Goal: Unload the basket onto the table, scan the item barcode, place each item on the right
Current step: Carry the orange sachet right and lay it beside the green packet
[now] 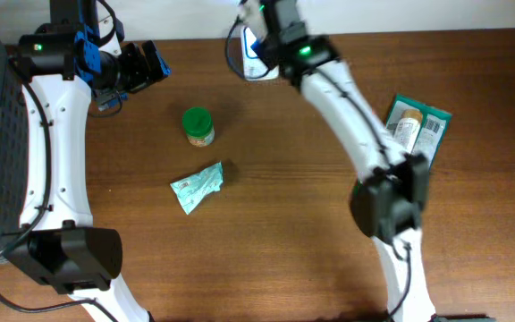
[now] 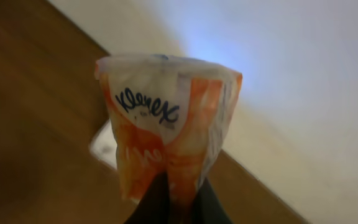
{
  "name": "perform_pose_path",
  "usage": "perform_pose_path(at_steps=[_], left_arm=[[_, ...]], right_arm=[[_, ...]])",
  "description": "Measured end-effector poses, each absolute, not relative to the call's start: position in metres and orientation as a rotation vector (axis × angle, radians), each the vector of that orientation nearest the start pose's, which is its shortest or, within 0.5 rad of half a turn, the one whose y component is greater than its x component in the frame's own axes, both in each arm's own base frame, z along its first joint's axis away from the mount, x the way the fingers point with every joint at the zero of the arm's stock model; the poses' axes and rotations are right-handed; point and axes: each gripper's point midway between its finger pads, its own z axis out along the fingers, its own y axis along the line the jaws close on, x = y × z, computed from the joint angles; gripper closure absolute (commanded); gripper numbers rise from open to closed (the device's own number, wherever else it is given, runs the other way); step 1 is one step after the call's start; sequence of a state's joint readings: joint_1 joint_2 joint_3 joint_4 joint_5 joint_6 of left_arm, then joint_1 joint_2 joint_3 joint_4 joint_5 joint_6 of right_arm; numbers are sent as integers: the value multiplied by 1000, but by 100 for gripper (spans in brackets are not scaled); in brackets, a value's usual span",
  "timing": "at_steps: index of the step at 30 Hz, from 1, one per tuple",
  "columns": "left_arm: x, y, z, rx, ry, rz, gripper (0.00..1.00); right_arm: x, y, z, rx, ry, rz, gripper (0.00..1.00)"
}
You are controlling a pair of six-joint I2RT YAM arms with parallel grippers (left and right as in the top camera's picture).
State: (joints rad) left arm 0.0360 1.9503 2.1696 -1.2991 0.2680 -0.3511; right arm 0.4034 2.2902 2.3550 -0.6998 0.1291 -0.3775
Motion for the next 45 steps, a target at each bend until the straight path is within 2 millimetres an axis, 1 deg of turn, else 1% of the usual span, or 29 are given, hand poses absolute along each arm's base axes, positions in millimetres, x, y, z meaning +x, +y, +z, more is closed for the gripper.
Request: perform_pose_path(at_steps=[1, 2, 3, 4, 5, 6, 7, 8, 10, 12, 13, 14, 16, 18, 20, 22, 25, 27, 29, 30, 32, 34, 35, 36, 37, 38, 40, 41, 45], left_arm=[[458, -29, 259, -424, 2629, -459, 1], [458, -29, 259, -424, 2630, -459, 1], [458, -29, 259, -424, 2629, -459, 1], [459, -29, 259, -424, 2629, -459, 1], [459, -29, 259, -424, 2629, -459, 1], [458, -29, 259, -424, 2630, -459, 1], [458, -29, 259, -424, 2629, -459, 1], [458, -29, 259, -424, 2630, -459, 1], [458, -29, 259, -424, 2629, -459, 1], [458, -29, 259, -424, 2629, -459, 1], [458, -29, 259, -424, 2629, -459, 1], [458, -29, 259, -424, 2629, -459, 1], [458, -29, 259, -424, 2629, -459, 1], [459, -29, 259, -424, 2629, -458, 1], [458, -29, 259, -424, 2630, -460, 1], [458, -29, 259, -424, 2630, -460, 1], [458, -29, 259, -424, 2629, -459, 1], [459, -29, 259, -424, 2628, -459, 1], [458, -29, 259, -424, 2629, -459, 1], [458, -29, 259, -424, 2629, -459, 1], [458, -29, 259, -424, 2629, -459, 1], [458, -29, 259, -424, 2629, -459, 1], [458, -29, 259, -424, 2629, -459, 1], [458, -29, 259, -424, 2629, -459, 1], [458, -29, 259, -424, 2629, -459, 1], [458, -29, 259, -424, 2629, -459, 1], [458, -29, 259, -424, 2629, -459, 1], [458, -29, 259, -424, 2629, -459, 1], [458, -29, 259, -424, 2629, -459, 1]], right_arm=[[580, 222, 263, -719, 2073, -66, 96], [557, 207, 280, -652, 2146, 10, 96], [545, 199, 289, -605, 2180, 54, 96], [522, 182, 291, -528, 2281, 113, 96], [498, 166, 287, -451, 2395, 159, 96], [486, 156, 288, -400, 2445, 197, 96], [464, 141, 284, -341, 2542, 234, 96], [442, 120, 285, -259, 2623, 269, 96], [418, 84, 294, -124, 2690, 287, 96], [392, 42, 292, 42, 2782, 280, 96], [387, 24, 288, 121, 2812, 271, 96], [387, 10, 283, 179, 2829, 264, 96], [383, -3, 261, 248, 2894, 262, 96], [383, -15, 214, 320, 3000, 267, 96], [381, -22, 174, 365, 3063, 269, 96], [374, -25, 139, 395, 3120, 275, 96], [364, -25, 106, 418, 3164, 281, 96], [359, -32, 91, 448, 3175, 277, 96], [355, -44, 86, 488, 3179, 243, 96], [353, -55, 85, 528, 3174, 220, 96], [352, -72, 85, 592, 3155, 210, 96], [347, -92, 85, 680, 3132, 208, 96], [346, -97, 85, 704, 3125, 209, 96], [343, -108, 85, 751, 3111, 211, 91], [341, -116, 85, 784, 3099, 210, 72], [340, -118, 84, 797, 3094, 210, 55], [337, -116, 81, 795, 3109, 216, 46], [335, -115, 81, 799, 3115, 220, 43], [331, -113, 81, 806, 3135, 229, 42]])
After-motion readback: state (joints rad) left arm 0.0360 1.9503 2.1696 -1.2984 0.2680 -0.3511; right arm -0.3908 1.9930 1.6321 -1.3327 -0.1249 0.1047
